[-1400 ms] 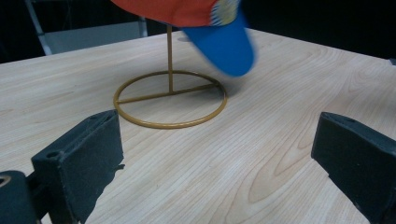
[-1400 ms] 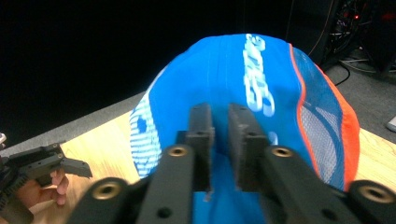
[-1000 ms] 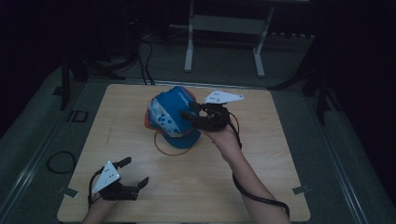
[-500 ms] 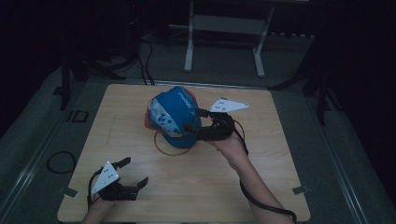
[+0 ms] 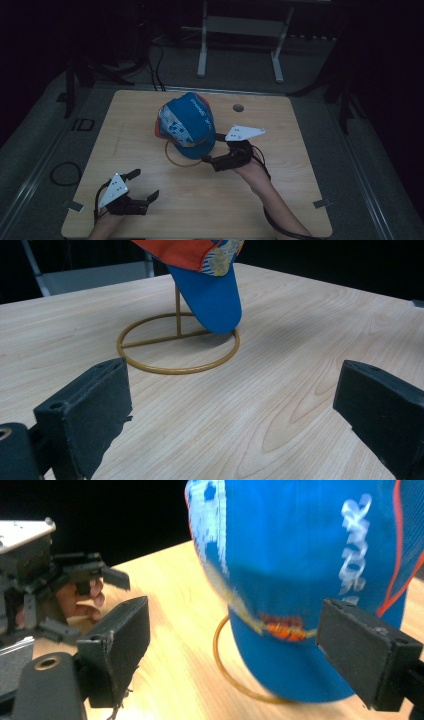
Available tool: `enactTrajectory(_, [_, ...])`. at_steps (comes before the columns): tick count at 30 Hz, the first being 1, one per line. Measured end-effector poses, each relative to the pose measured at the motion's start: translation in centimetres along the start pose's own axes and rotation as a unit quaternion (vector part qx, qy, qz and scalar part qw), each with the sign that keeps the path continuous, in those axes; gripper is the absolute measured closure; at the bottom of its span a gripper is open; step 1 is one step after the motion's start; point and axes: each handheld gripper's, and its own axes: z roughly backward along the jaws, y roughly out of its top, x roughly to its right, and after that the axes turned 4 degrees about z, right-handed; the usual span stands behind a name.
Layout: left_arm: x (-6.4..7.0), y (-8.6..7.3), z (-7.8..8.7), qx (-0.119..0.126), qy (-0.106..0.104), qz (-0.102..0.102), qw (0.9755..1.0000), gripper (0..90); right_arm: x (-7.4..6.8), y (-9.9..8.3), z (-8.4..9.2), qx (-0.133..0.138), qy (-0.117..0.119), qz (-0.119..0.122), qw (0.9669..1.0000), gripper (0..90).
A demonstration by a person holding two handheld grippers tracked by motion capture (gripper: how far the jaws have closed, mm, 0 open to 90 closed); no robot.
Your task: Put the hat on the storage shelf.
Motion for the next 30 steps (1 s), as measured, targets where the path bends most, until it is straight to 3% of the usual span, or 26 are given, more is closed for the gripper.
enactTrajectory(12, [0.0,-0.1,-0.1,-0.001,0.001,-0.001,1.0,2.5,-0.1,-4.8,-0.8,-0.027,0.016,-0.022,0.9993,14.1])
enactTrajectory(30, [-0.1,-0.3,-0.2,-0.005,-0.001,0.0,1.0,2.5,-0.1,-10.1,-0.9,-0.058,0.025,-0.02,0.9978,14.0])
